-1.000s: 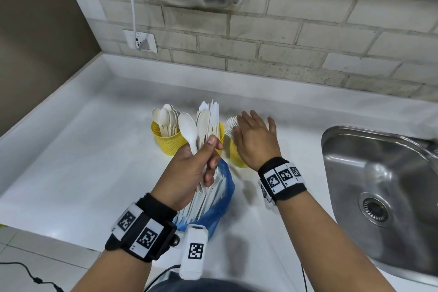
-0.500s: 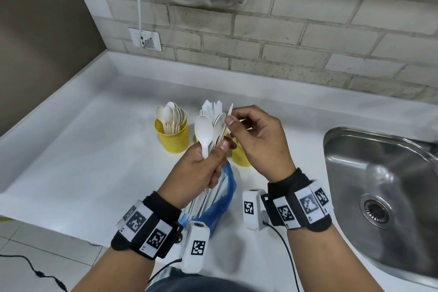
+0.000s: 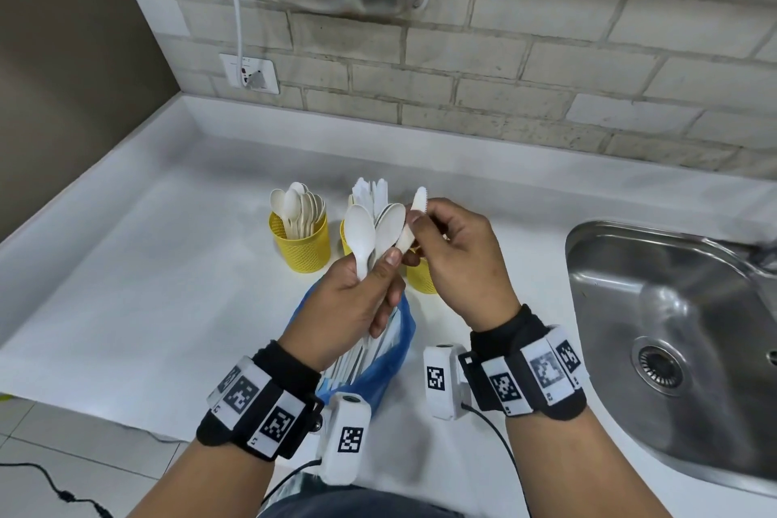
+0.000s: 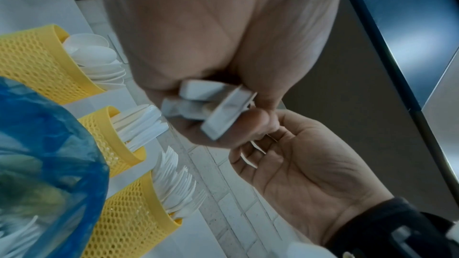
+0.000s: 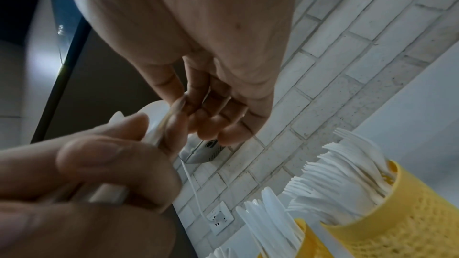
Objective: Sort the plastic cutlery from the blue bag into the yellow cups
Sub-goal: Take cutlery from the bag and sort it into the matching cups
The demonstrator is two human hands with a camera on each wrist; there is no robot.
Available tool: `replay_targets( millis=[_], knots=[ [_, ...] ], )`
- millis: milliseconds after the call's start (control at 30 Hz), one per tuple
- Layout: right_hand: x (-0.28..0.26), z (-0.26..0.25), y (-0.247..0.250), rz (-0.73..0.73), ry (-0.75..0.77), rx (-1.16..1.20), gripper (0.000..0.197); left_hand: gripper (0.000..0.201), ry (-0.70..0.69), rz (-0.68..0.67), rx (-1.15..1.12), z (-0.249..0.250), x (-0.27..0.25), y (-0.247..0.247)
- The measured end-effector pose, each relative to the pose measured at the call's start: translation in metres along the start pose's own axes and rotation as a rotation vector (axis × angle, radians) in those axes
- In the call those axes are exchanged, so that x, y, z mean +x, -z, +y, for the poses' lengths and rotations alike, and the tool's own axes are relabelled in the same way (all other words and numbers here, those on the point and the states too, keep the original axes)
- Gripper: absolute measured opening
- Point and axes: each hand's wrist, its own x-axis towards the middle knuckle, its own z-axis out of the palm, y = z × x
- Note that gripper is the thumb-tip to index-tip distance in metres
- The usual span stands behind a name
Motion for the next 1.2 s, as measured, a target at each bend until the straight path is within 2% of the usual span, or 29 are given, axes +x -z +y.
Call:
replay_targets(
  millis=[167,267,333,400,533,600,667,767,900,1133,1200],
  knots=[
    [0.003,-0.006,-0.001,0.196,-0.038,0.296,0.025,0.033,-0.008,0.01,-0.015,0.0,-0.001,0.003],
    [0.003,-0.018,0.005,0.355,-0.011,0.576,0.025,0.035,0.0,0.021,-0.022,-0.003,0.0,0.005],
    [0.002,-0.024,0.01,0.419,0.03,0.644,0.024,0.035,0.003,0.028,-0.031,-0.004,0.0,0.007],
    [0.0,-0.025,0.013,0.407,0.082,0.505,0.022,0.035,0.016,0.038,-0.026,-0.005,-0.001,0.007],
    [-0.013,-0.036,0.0,0.172,0.199,0.042,0.011,0.038,0.015,0.065,0.069,-0.007,-0.002,0.006],
    [-0.02,-0.037,-0.01,0.068,0.18,-0.027,0.017,0.047,0.02,0.079,0.119,-0.008,-0.002,0.005],
    [-0.022,-0.034,-0.015,0.029,0.179,-0.088,0.013,0.047,0.024,0.087,0.126,-0.006,-0.003,0.004],
    [-0.023,-0.032,-0.015,0.012,0.18,-0.131,0.005,0.04,0.017,0.089,0.095,-0.004,-0.003,0.005],
    [-0.02,-0.031,-0.014,0.056,0.18,-0.118,0.011,0.034,0.035,0.092,0.104,-0.003,-0.004,0.005],
    [-0.02,-0.03,-0.013,0.019,0.186,-0.151,0.006,0.026,-0.013,0.068,0.202,-0.004,-0.002,0.004],
    [-0.019,-0.028,-0.013,0.045,0.194,-0.14,0.006,0.013,-0.008,0.06,0.153,-0.002,-0.002,0.005]
  ],
)
